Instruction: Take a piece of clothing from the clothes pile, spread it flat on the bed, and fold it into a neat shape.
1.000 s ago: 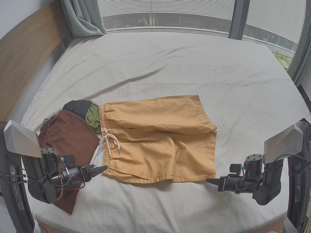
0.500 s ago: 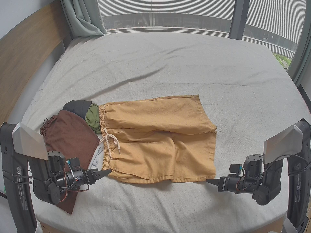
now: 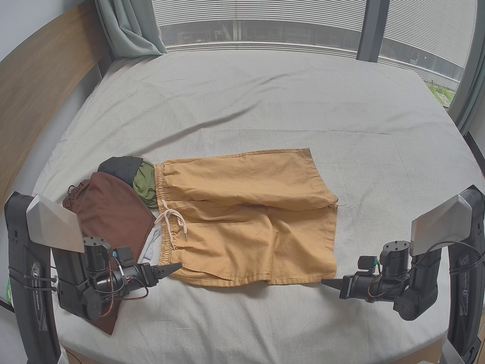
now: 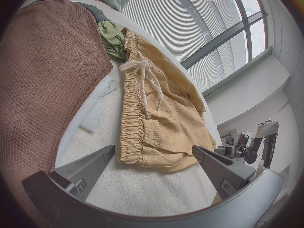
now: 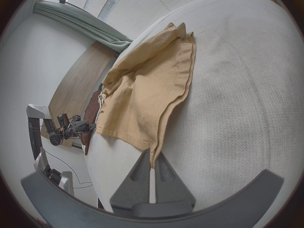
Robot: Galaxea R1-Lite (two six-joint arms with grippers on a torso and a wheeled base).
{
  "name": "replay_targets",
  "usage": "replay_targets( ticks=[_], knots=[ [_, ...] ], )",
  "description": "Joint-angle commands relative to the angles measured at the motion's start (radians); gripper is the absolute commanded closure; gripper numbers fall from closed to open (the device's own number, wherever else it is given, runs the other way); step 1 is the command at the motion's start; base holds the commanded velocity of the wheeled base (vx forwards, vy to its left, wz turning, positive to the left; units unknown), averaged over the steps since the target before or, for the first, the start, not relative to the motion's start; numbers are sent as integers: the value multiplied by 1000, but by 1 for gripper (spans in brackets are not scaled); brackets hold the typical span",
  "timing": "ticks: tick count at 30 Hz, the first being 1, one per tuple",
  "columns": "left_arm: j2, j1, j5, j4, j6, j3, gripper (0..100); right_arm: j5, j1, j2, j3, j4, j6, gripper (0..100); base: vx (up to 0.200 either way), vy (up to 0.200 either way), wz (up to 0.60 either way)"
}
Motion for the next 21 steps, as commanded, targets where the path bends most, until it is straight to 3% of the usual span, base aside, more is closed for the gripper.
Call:
replay_targets(
  ticks=[1,14,15,21],
  knots=[
    [23,-21,22,-1,-1,-11,0,0,0,2,-1,-1,0,100,0,0,0],
    [58,-27,62,-1,-3,-49,0,0,-1,2,-1,-1,-6,100,0,0,0],
    [58,-27,62,-1,-3,-49,100,0,-1,2,-1,1,-6,100,0,0,0],
    [58,-19,62,-1,1,-46,100,0,-1,-6,10,1,-6,100,0,0,0]
  ],
)
